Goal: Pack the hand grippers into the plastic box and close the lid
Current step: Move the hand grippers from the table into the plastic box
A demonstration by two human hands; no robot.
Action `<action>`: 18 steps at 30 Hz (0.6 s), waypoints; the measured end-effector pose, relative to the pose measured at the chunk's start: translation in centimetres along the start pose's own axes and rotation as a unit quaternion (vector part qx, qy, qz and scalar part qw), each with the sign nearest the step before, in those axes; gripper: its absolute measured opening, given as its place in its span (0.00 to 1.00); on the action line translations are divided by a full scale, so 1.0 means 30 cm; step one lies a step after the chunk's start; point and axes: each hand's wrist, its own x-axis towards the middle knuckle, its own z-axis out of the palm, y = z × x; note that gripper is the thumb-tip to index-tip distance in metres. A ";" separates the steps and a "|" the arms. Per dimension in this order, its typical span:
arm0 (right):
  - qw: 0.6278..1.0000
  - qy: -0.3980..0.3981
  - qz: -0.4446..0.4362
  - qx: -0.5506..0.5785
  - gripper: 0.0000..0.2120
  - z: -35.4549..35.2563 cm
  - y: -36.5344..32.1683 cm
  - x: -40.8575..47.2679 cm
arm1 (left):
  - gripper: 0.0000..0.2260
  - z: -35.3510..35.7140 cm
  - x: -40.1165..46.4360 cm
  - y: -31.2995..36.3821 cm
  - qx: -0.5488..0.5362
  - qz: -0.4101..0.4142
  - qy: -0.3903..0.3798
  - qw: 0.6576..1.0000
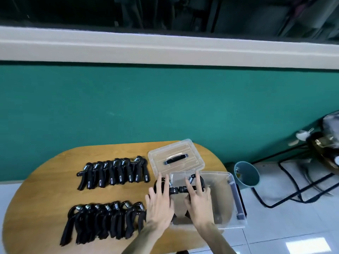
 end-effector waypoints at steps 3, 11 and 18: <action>1.000 -0.007 0.025 0.014 0.40 -0.016 0.162 0.012 | 0.37 0.066 0.016 0.156 0.009 0.008 -0.024 1.000; 0.998 -0.035 0.046 0.028 0.40 0.086 0.427 0.070 | 0.37 0.251 0.119 0.353 0.030 0.005 -0.075 0.997; 0.992 -0.089 0.069 0.054 0.41 0.274 0.521 0.109 | 0.38 0.455 0.216 0.349 0.035 -0.023 -0.096 0.994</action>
